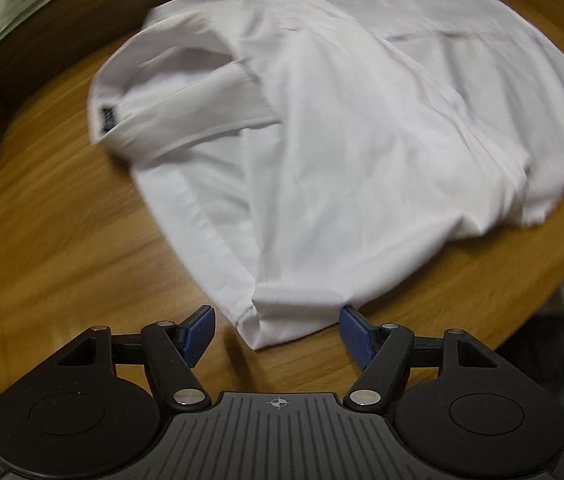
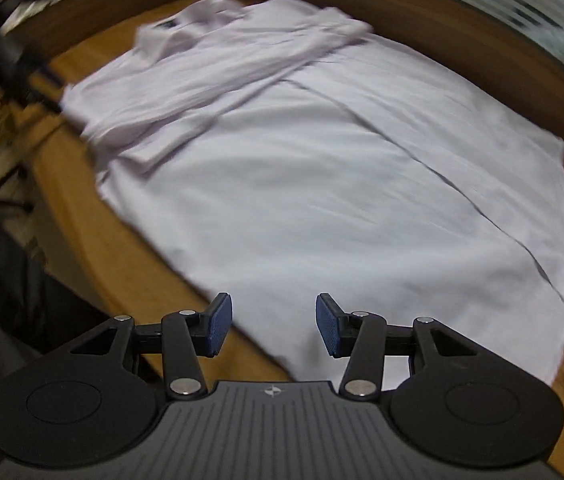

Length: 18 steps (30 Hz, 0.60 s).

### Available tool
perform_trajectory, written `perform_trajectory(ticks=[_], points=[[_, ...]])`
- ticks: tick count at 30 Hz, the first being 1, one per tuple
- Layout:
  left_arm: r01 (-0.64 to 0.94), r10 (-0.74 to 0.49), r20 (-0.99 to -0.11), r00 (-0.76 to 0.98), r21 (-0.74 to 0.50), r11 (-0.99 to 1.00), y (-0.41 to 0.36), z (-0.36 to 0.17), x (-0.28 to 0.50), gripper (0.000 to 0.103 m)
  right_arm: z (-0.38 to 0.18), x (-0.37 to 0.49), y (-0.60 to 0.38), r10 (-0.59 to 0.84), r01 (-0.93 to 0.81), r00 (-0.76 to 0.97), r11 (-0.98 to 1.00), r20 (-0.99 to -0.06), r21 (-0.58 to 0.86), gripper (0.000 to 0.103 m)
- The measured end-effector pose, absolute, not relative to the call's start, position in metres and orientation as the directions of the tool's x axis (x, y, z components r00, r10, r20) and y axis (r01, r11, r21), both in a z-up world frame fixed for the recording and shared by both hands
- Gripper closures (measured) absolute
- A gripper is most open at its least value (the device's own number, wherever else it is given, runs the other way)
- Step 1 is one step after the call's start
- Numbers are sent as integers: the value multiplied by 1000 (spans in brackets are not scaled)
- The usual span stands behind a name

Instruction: Fold clothes

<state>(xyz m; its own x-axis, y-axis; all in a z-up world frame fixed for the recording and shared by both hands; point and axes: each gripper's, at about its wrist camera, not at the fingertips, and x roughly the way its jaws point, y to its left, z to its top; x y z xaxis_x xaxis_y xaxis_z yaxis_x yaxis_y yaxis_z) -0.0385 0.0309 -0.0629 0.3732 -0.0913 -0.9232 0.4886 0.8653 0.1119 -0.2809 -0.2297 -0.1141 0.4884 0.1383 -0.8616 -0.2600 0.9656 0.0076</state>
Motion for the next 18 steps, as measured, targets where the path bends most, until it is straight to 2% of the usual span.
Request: perform_trajectory(ticks=[4,9,10,11,14,16,18], points=[[603,-134,-923,360,121,788,28,-68,-35,37,-123,-274,-199,122,-346,469,937,-875,-55,49],[662,-168,-915,366,129,738,30,-71,-38,43,-132,-269,-187,87,-392,450,913,-889,-110,52],[668,-180,-913,366,123,734,32,-71,-38,43,-133,-268,-188,79,-389,447,914,-891,-114,60],[673,-192,-911,365,116,730,34,-70,-38,50,-134,-267,-189,74,-382,442,917,-894,-113,73],[665,-206,-896,394,124,736,39,-69,-40,73,-136,-265,-190,80,-364,425,927,-902,-90,93],[645,-223,-886,406,105,757,45,-65,-39,87,-136,-266,-187,78,-359,429,929,-900,-90,102],[623,-246,-872,423,83,778,51,-58,-40,92,-131,-268,-184,62,-353,446,929,-893,-111,103]])
